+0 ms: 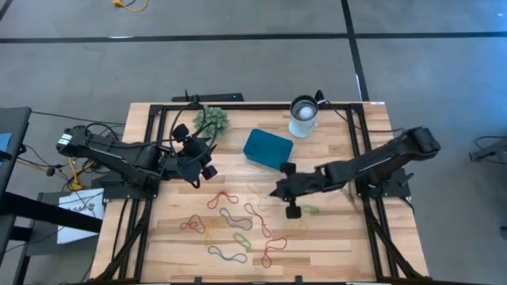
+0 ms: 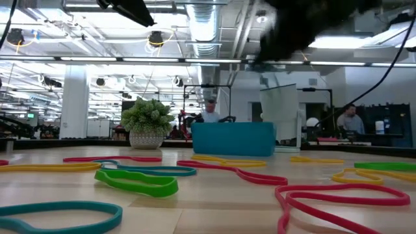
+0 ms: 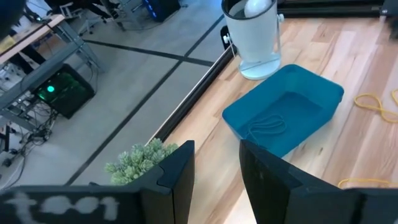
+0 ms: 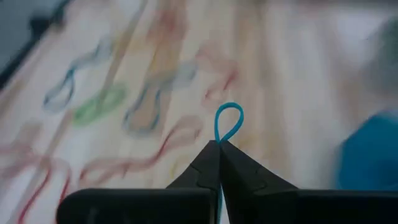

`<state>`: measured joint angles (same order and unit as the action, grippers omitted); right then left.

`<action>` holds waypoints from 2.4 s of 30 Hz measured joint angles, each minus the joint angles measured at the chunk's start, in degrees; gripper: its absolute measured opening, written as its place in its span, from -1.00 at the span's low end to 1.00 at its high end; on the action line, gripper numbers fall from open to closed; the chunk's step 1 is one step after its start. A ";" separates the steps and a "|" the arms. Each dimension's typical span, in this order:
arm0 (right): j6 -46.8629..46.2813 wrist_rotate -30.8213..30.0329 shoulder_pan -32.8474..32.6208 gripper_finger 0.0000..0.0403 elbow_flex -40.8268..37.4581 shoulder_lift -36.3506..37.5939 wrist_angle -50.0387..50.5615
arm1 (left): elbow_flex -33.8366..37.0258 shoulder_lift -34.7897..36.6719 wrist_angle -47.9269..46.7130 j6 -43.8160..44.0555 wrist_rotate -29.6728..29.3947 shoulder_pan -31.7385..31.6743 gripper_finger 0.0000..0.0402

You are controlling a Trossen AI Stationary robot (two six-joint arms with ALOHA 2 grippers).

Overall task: Pick and place items into bin
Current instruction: Put the blue rubber band into the blue bin, then put the red rubber band into the blue bin

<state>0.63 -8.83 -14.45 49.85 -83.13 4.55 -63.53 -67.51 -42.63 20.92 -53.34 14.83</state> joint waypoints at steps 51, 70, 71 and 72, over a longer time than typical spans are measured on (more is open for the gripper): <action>10.35 -1.84 27.22 -0.42 4.28 -21.05 -24.71 | 0.00 -0.02 -2.49 5.76 0.56 -0.02 -0.41; -3.03 3.84 14.66 -0.48 4.30 8.01 18.85 | 8.37 0.52 -26.05 33.35 4.47 8.82 -0.41; -3.94 4.15 13.50 -0.49 4.30 9.83 21.16 | 10.62 0.70 -22.87 32.79 5.38 9.98 -0.41; -4.12 4.06 12.22 -0.49 4.30 11.61 23.15 | 13.03 0.64 -19.39 32.53 5.89 11.13 -0.41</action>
<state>-3.49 -4.77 -2.23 54.15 -71.52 27.71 -50.50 -66.87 -62.02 53.45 -47.45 25.96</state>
